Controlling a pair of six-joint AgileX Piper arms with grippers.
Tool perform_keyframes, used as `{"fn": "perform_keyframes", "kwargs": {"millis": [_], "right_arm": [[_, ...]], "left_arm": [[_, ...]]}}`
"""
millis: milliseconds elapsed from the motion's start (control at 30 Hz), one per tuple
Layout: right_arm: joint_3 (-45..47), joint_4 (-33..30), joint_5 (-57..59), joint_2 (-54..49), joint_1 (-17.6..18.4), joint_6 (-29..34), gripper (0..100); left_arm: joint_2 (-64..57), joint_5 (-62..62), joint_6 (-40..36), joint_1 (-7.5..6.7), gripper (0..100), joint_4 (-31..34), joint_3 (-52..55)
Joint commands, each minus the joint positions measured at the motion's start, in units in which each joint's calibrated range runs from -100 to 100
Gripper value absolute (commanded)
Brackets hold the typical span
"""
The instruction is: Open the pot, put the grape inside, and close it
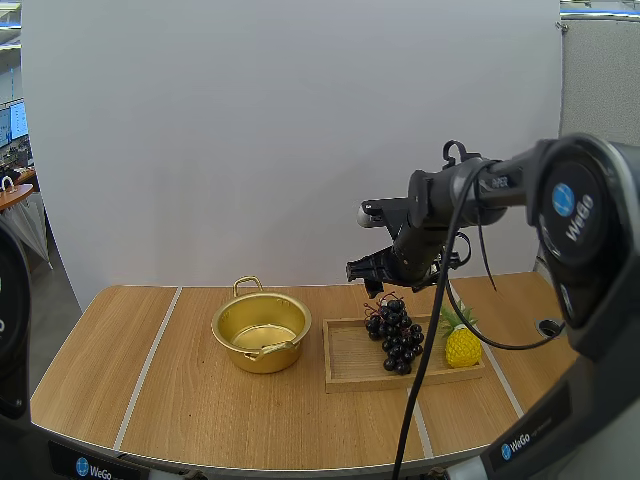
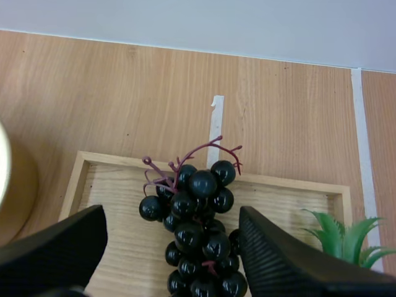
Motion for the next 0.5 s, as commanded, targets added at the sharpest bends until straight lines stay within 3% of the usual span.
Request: {"fn": "perform_keyframes", "kwargs": {"millis": [0,467], "right_arm": [[-0.8,-0.72,-1.06,1.93,-0.01,-0.48,100],[-0.8,-0.82,-5.0,11.23,-1.66,-0.39,100]], "left_arm": [[0.05,-1.49,-0.47,0.07,0,0.07,-0.28],[0.05,-1.49,-0.47,0.07,0,0.07,-0.28]]}}
